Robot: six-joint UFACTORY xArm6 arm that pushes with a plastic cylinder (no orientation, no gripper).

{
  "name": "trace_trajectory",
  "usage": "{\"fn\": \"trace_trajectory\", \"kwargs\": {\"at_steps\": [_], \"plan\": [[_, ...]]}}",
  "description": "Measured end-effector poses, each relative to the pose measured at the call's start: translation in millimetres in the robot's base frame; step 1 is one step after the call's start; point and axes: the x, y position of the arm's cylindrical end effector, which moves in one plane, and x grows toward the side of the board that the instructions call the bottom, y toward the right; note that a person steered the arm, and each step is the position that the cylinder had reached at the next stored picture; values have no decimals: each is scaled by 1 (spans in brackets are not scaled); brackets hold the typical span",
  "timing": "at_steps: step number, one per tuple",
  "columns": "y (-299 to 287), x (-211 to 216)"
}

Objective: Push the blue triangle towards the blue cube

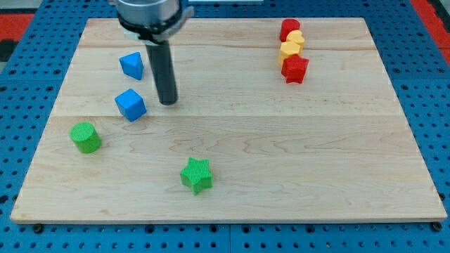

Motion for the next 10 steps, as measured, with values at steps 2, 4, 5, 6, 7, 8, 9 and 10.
{"fn": "trace_trajectory", "kwargs": {"at_steps": [2,4,5,6,7,8,9,10], "plan": [[-32,28],[11,-120],[-31,-105],[-24,-55],[-29,-26],[-34,-77],[-69,-48],[-48,5]]}}
